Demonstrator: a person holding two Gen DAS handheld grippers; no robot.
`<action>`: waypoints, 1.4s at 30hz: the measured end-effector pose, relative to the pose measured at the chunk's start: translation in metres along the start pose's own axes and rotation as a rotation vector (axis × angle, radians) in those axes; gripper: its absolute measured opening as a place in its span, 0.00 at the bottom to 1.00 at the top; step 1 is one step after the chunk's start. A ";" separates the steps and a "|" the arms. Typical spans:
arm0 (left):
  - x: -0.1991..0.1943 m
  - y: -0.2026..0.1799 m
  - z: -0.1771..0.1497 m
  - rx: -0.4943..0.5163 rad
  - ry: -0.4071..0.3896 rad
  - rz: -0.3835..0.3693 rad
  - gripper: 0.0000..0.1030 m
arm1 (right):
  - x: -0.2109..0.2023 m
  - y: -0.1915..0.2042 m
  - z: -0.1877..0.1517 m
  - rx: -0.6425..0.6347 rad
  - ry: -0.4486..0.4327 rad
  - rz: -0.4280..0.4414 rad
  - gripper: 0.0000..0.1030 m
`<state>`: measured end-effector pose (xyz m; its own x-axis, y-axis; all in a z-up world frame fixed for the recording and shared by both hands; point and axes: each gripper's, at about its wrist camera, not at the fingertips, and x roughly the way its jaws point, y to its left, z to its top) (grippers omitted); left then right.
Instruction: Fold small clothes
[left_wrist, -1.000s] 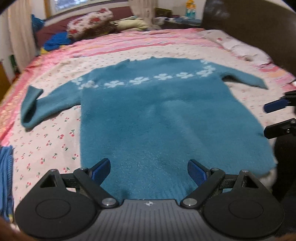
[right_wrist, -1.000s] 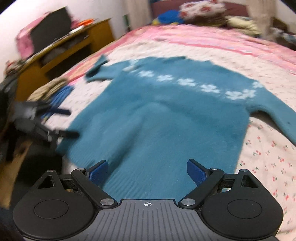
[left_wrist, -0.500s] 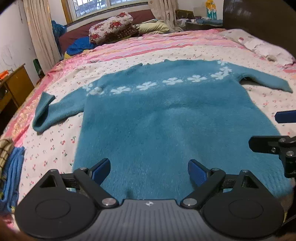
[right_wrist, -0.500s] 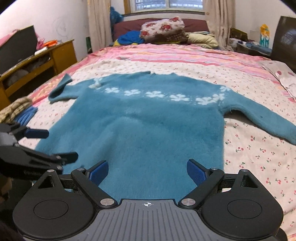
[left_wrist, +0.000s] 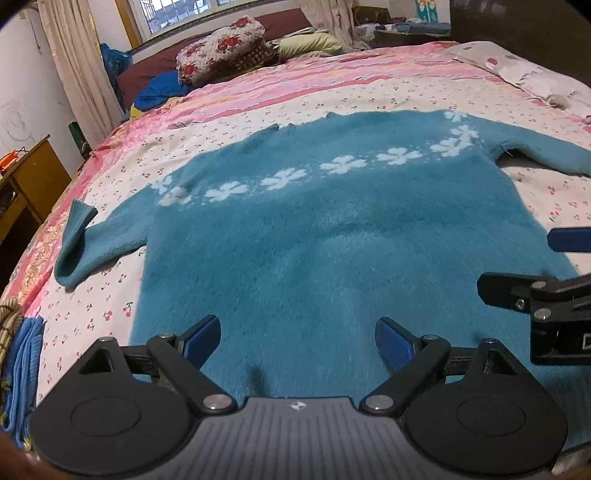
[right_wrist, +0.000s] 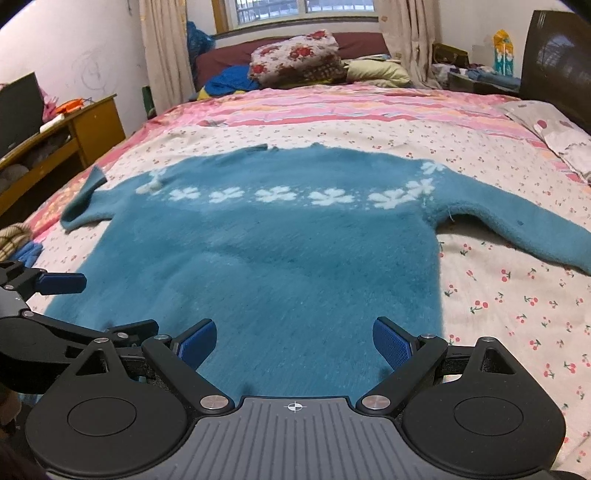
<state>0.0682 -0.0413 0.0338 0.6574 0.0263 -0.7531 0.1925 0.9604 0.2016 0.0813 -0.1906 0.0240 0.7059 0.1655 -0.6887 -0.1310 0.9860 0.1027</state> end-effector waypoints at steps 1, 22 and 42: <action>0.002 -0.001 0.002 -0.001 0.004 0.001 0.93 | 0.002 -0.002 0.000 0.008 0.001 0.002 0.90; 0.009 -0.022 0.019 0.015 0.006 0.060 0.93 | 0.007 -0.019 -0.005 0.075 -0.027 0.015 0.90; 0.014 -0.067 0.066 0.108 -0.058 0.021 0.93 | 0.003 -0.075 0.013 0.240 -0.097 -0.027 0.86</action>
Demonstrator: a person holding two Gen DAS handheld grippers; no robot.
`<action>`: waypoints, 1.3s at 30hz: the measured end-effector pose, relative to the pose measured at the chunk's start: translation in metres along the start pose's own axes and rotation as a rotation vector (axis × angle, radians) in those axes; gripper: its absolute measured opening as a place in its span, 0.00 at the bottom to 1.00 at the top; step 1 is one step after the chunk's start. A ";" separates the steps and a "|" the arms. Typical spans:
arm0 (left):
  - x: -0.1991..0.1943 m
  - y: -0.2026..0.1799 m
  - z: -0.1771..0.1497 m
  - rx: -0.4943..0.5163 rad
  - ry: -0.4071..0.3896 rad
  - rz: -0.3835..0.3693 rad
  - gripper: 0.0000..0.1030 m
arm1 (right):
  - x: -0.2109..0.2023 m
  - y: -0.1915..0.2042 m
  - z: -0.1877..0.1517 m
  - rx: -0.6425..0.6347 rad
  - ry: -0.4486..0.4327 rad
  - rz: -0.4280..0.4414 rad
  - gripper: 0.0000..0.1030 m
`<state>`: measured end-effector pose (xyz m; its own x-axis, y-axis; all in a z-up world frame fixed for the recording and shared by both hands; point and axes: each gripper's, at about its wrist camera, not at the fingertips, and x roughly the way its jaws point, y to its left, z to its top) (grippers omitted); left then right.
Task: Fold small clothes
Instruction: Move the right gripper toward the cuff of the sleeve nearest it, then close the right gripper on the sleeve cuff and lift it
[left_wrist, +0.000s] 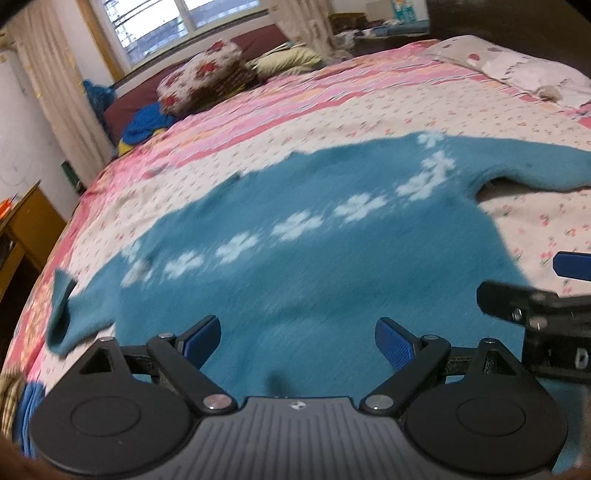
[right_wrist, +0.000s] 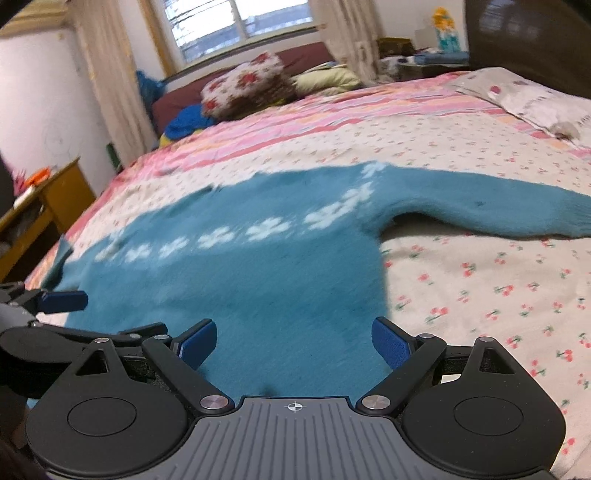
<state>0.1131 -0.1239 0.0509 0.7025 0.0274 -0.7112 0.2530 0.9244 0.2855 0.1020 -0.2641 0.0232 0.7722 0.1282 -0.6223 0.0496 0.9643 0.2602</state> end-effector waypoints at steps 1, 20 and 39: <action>0.001 -0.005 0.005 0.007 -0.007 -0.006 0.93 | 0.000 -0.007 0.003 0.015 -0.007 -0.013 0.85; 0.031 -0.108 0.076 0.119 -0.077 -0.153 0.93 | 0.001 -0.150 0.038 0.316 -0.066 -0.159 0.77; 0.057 -0.161 0.091 0.174 -0.078 -0.192 0.93 | 0.029 -0.257 0.043 0.648 -0.103 -0.162 0.58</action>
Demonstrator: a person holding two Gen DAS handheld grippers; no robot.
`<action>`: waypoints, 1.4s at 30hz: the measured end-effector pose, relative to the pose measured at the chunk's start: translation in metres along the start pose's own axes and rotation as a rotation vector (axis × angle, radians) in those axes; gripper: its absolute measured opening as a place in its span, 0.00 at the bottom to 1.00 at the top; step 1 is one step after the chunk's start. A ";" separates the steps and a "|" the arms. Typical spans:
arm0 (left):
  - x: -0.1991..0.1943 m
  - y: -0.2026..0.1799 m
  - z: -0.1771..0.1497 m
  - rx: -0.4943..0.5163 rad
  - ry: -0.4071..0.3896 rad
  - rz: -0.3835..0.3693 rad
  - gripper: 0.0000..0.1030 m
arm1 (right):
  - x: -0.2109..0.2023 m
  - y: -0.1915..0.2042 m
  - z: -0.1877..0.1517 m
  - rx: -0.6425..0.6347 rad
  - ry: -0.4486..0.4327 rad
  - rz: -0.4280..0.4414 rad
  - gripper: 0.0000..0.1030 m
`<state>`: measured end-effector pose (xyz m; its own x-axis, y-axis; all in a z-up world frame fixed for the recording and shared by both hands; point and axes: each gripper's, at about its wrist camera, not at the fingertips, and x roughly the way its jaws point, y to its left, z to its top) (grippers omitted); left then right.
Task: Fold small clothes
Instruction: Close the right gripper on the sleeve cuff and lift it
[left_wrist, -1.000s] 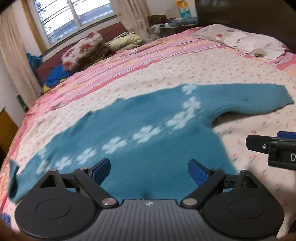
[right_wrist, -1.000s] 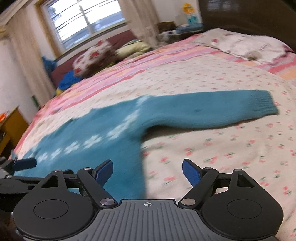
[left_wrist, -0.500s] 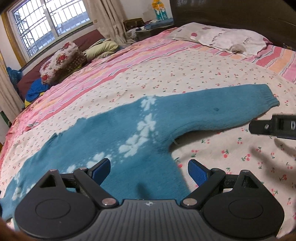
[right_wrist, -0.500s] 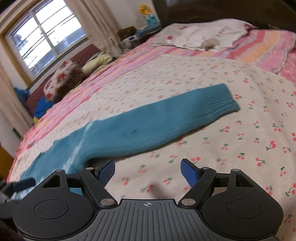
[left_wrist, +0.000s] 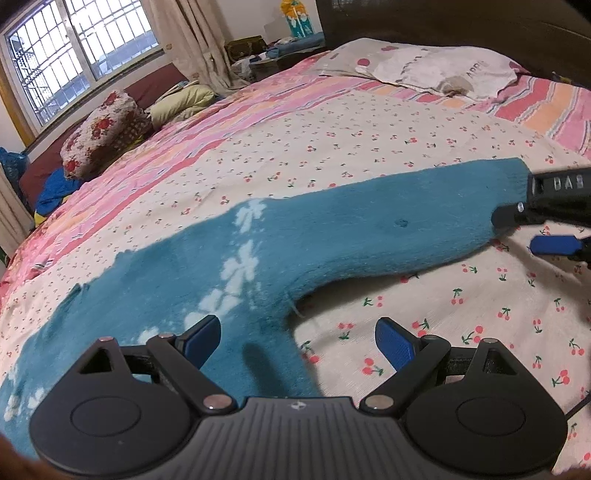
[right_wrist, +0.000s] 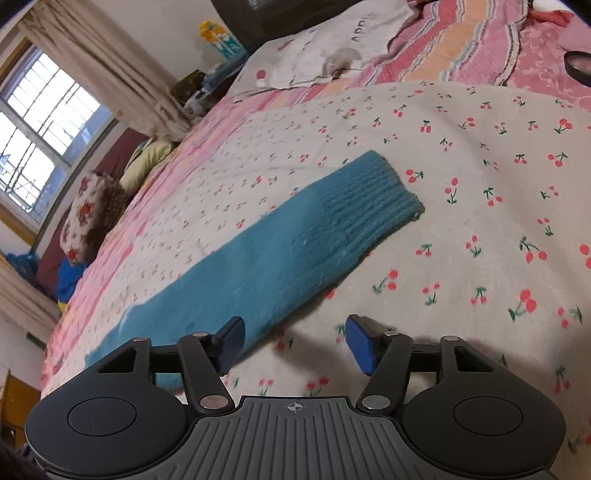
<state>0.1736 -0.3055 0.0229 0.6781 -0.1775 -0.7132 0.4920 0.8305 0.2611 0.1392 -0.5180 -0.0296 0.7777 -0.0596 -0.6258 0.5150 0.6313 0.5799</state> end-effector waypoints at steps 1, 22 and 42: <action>0.002 -0.001 0.001 -0.002 0.001 -0.002 0.93 | 0.002 -0.002 0.003 0.015 -0.006 0.008 0.58; 0.013 0.014 0.002 -0.070 -0.001 -0.031 0.93 | 0.017 -0.010 0.023 0.192 -0.046 0.126 0.17; -0.023 0.132 -0.045 -0.243 -0.037 0.084 0.93 | -0.003 0.189 -0.018 -0.258 -0.029 0.338 0.14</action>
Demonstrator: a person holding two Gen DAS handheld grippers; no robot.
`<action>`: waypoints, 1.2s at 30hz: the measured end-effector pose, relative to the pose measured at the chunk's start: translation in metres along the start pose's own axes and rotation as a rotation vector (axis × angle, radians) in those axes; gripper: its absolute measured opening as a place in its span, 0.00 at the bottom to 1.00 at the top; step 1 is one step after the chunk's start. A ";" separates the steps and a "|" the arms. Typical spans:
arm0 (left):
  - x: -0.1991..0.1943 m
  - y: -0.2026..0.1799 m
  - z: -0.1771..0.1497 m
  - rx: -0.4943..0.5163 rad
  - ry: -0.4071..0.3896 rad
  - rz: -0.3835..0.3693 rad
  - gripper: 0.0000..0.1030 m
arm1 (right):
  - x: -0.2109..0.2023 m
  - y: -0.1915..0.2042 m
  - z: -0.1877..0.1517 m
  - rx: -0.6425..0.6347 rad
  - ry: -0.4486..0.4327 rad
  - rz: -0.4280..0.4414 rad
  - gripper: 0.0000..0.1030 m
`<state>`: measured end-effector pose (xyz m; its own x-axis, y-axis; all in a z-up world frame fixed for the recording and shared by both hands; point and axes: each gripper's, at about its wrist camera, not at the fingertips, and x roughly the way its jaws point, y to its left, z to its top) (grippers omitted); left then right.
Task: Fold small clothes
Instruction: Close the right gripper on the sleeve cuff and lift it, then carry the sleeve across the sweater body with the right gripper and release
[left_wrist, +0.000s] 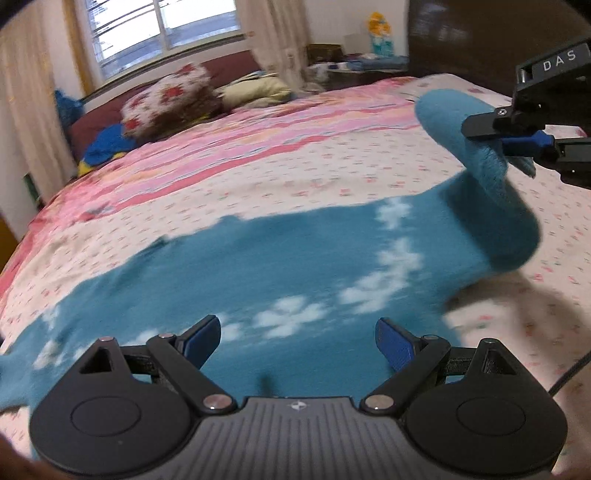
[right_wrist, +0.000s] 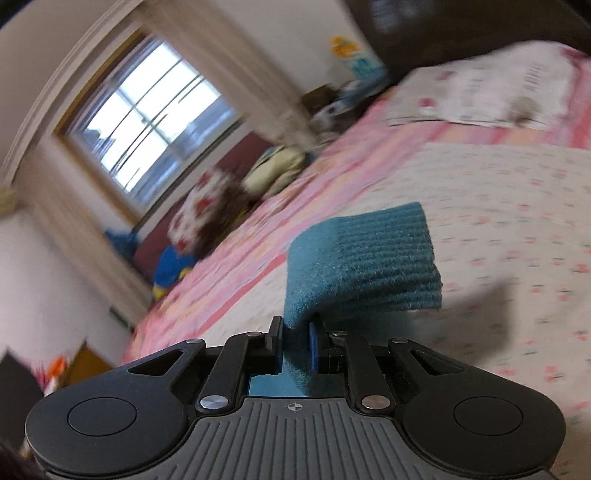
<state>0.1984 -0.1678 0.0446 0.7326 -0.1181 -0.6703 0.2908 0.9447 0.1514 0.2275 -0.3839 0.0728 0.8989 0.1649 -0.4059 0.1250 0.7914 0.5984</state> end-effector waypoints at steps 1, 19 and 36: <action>0.000 0.013 -0.003 -0.018 0.004 0.010 0.93 | 0.008 0.014 -0.005 -0.028 0.019 0.014 0.14; 0.002 0.183 -0.083 -0.282 0.083 0.172 0.93 | 0.125 0.199 -0.147 -0.486 0.349 0.080 0.14; -0.004 0.195 -0.105 -0.292 0.049 0.173 0.93 | 0.123 0.225 -0.193 -0.752 0.445 0.173 0.22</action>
<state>0.1874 0.0494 0.0004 0.7232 0.0600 -0.6881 -0.0290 0.9980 0.0565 0.2855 -0.0718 0.0244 0.6135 0.4071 -0.6767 -0.4464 0.8856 0.1281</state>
